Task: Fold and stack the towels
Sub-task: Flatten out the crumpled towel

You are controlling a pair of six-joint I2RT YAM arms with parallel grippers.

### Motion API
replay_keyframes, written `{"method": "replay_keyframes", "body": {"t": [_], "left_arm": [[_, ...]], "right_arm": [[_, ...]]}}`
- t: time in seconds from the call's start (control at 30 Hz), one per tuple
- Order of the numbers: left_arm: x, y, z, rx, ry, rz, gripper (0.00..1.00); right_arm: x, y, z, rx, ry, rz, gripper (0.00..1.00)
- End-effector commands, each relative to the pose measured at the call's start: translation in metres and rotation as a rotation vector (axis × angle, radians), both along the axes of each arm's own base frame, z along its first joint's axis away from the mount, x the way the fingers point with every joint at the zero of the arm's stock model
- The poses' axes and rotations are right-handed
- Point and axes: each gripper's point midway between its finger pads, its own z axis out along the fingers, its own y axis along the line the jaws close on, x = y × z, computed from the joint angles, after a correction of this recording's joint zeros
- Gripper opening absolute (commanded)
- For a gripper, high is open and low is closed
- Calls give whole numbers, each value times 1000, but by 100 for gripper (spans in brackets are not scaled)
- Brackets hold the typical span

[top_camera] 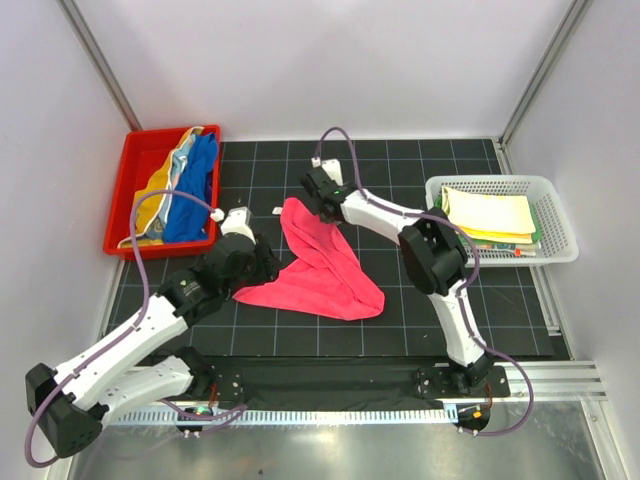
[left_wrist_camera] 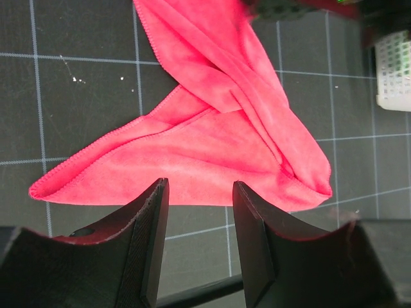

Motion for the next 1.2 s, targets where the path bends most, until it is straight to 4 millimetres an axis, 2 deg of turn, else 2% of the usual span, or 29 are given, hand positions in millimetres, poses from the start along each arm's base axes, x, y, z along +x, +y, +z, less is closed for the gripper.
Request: {"method": "replay_keyframes", "body": {"t": [0.0, 0.07, 0.1, 0.13, 0.2, 0.3, 0.33, 0.37, 0.43, 0.5, 0.53, 0.57, 0.63, 0.67, 0.73, 0.77, 0.8, 0.87, 0.9, 0.97, 1.0, 1.03, 1.07, 1.1, 1.13, 1.17], "left_arm": [[16, -9, 8, -5, -21, 3, 47], [26, -14, 9, -7, -19, 8, 47], [32, -18, 16, -19, -29, 10, 47], [39, -22, 10, -5, -11, 12, 46], [55, -29, 22, -21, -34, 26, 46], [81, -34, 12, 25, -8, 55, 46], [92, -38, 23, 12, -28, 60, 46], [102, -41, 7, 43, 6, 65, 46], [125, -42, 12, 45, -5, 84, 46], [148, -39, -6, 86, 27, 98, 46], [159, -43, 2, 69, 19, 85, 46], [169, -43, -16, 98, 53, 82, 46], [188, -33, -21, 125, 58, 93, 46], [199, -34, -32, 137, 79, 85, 46], [216, -21, -42, 158, 101, 84, 47], [227, -22, -35, 139, 90, 73, 47], [234, -25, -53, 140, 126, 43, 48], [249, -26, -55, 142, 113, -10, 48], [261, -28, -63, 155, 120, -18, 49], [269, -30, -73, 156, 146, -69, 50], [281, -34, -64, 150, 122, -77, 50], [284, -33, -82, 169, 153, -87, 50], [286, -32, -87, 176, 168, -87, 50], [293, -34, -82, 174, 154, -97, 50], [294, -34, -97, 185, 177, -104, 50], [297, -33, -99, 196, 177, -109, 50]], "right_arm": [[22, -26, 60, 77, -112, -53, 13], [27, -42, 61, 91, -109, -70, 11], [28, -48, 59, 97, -104, -76, 11], [34, -56, 60, 114, -107, -85, 11], [34, -67, 55, 120, -93, -91, 10], [42, -81, 48, 131, -74, -94, 10], [43, -85, 46, 131, -69, -95, 10], [48, -93, 44, 136, -64, -104, 10], [51, -101, 38, 137, -53, -116, 10], [54, -109, 34, 153, -44, -123, 10], [56, -113, 32, 159, -41, -127, 10], [56, -113, 32, 162, -42, -123, 9], [59, -118, 29, 157, -37, -127, 12], [59, -118, 28, 158, -33, -123, 14], [60, -120, 25, 159, -26, -123, 21], [60, -122, 24, 158, -22, -126, 27], [60, -121, 22, 166, -17, -120, 29], [61, -123, 20, 175, -12, -125, 35], [62, -123, 20, 178, -10, -123, 40], [61, -124, 18, 178, -2, -125, 42], [60, -123, 19, 180, -4, -121, 42], [60, -122, 18, 185, 0, -119, 42], [60, -122, 16, 183, 4, -119, 42], [59, -124, 15, 174, 10, -122, 42], [59, -125, 14, 171, 12, -125, 42], [58, -126, 14, 167, 12, -125, 42]]}}
